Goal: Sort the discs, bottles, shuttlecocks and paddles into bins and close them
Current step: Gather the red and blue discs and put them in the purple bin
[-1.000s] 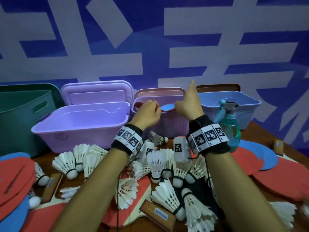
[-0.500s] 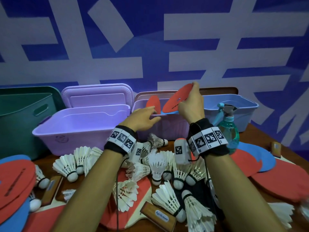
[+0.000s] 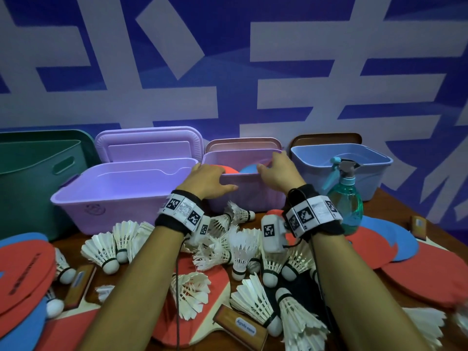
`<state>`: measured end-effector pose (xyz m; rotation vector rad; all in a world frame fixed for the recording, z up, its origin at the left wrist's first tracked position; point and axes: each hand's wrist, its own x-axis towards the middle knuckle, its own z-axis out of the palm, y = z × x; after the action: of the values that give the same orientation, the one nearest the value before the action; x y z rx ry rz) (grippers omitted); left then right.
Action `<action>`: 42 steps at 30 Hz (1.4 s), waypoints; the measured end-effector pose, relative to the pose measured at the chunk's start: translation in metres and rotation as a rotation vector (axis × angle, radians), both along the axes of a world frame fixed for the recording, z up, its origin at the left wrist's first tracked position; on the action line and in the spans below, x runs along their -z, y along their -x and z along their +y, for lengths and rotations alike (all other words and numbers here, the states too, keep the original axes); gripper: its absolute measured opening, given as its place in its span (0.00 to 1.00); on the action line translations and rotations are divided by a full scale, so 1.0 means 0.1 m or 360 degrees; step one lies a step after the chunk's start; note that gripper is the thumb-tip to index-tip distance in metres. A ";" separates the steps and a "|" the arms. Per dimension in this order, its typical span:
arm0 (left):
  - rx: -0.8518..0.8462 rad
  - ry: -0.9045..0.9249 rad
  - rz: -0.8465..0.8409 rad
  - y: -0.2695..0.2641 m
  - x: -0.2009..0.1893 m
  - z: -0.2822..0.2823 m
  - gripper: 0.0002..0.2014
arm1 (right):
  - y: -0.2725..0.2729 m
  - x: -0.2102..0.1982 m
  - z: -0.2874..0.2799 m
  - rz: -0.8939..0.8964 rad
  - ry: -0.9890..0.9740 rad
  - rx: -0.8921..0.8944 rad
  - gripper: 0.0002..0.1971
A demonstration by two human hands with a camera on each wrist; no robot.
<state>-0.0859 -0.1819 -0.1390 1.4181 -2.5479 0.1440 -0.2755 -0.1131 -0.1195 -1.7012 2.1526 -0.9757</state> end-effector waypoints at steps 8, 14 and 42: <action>-0.0035 -0.0097 -0.0071 0.01 -0.05 0.04 0.22 | 0.01 0.03 0.06 0.0386 -0.0384 -0.0001 0.34; -0.0047 -0.0122 -0.0040 -0.01 -0.07 0.05 0.22 | -0.02 -0.04 0.13 0.0384 -0.0386 -0.0126 0.30; 0.0564 0.0320 0.0277 1.15 -1.15 1.98 0.13 | 0.77 -0.94 2.65 0.0835 -0.0504 -0.0043 0.25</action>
<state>-0.2013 0.0160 -0.0236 0.8535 -2.5090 0.2002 -0.3521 0.1520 -0.0252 -1.9647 2.4090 -0.1601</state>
